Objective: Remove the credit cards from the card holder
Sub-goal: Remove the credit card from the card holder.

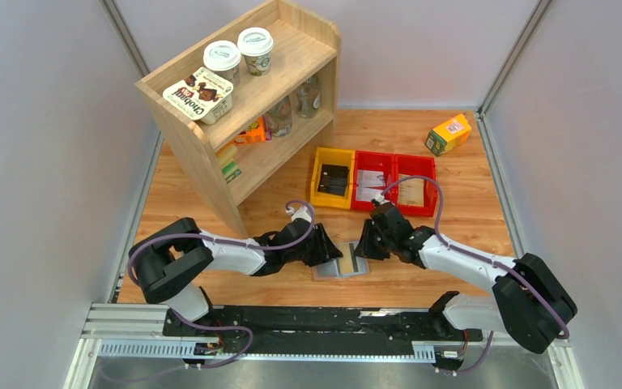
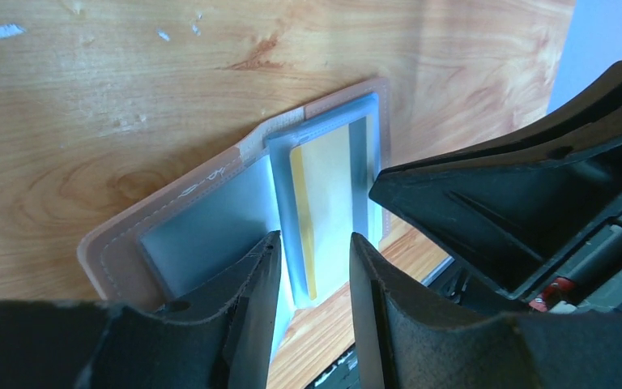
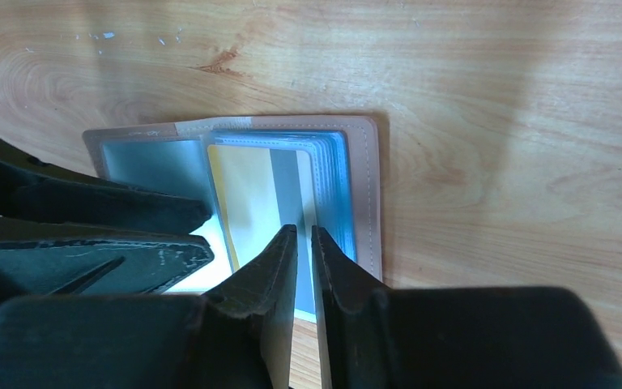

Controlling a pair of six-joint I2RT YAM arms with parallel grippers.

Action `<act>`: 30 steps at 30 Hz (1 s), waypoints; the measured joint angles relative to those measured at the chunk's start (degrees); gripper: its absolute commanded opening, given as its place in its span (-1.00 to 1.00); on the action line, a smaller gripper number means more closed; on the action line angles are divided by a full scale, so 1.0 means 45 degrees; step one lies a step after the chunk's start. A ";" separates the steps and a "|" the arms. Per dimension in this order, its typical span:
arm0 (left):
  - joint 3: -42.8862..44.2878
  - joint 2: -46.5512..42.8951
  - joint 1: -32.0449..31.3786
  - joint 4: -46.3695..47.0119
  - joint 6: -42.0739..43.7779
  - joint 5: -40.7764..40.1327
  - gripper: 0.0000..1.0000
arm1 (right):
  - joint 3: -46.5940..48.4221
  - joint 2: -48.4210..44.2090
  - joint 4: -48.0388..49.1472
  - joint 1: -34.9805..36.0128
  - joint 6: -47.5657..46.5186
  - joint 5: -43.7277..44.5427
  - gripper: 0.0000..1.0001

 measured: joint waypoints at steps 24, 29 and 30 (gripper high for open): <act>-0.1015 0.0855 0.0049 0.2807 -0.0646 0.0491 -0.52 | -0.0219 0.0131 0.0602 -0.0136 0.0277 -0.0525 -0.63; -0.1457 0.0850 0.0049 0.3759 -0.0797 0.0495 -0.62 | -0.0228 0.0194 0.0709 -0.0189 0.0335 -0.0573 -0.63; -0.1467 0.0850 0.0053 0.3891 -0.0797 0.0505 -0.63 | -0.0228 0.0199 0.0733 -0.0194 0.0335 -0.0568 -0.63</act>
